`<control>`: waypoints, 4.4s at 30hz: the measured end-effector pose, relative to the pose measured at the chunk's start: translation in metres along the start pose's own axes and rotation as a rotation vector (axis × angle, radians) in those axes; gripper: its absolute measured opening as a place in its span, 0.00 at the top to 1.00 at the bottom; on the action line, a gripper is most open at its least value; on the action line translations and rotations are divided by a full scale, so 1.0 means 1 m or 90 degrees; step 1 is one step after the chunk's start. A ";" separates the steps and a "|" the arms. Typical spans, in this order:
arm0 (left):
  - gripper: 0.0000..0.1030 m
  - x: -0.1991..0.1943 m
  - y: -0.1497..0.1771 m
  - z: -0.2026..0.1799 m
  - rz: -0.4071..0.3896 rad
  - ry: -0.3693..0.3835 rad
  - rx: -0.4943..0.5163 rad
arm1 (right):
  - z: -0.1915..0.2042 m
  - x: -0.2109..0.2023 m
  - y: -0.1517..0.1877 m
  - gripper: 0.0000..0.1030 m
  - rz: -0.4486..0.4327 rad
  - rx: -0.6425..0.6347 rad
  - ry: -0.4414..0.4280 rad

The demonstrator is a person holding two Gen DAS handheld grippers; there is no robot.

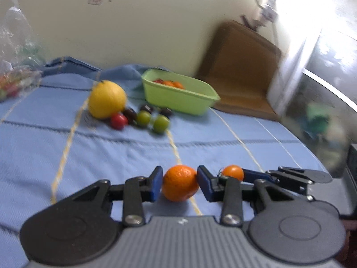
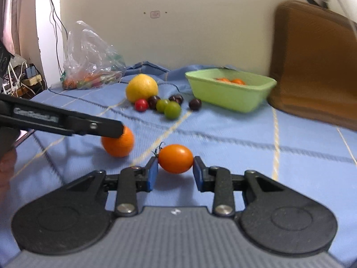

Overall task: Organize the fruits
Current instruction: 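Move both grippers back to the fruit pile on the sheet, then grasp an orange tomato with the right gripper while the left gripper grasps a mandarin, then carry both fruits to the green basket and open both grippers, then move both grippers back to the remaining fruit pile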

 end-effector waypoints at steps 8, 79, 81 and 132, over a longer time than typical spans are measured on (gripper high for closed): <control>0.68 -0.013 0.030 -0.037 0.001 0.014 0.046 | -0.008 -0.035 0.041 0.64 0.001 0.036 0.011; 0.61 0.121 -0.188 -0.005 0.041 -0.039 0.009 | -0.094 0.070 -0.126 0.64 -0.051 -0.012 0.034; 0.60 0.138 -0.192 0.001 0.060 -0.052 -0.002 | -0.091 0.082 -0.128 0.63 -0.060 -0.026 0.038; 0.55 0.054 -0.078 0.062 0.020 -0.138 -0.006 | -0.008 0.092 -0.106 0.64 0.054 -0.108 -0.154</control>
Point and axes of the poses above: each gripper's, at about its wrist camera, not at the fingertips, and x roughly the way its jaws point, z to its left, y to its underside, the point moved 5 cm from there along x, roughly the way its jaws point, and after that the axes turned 13 degrees about z, right-handed, at the moved point
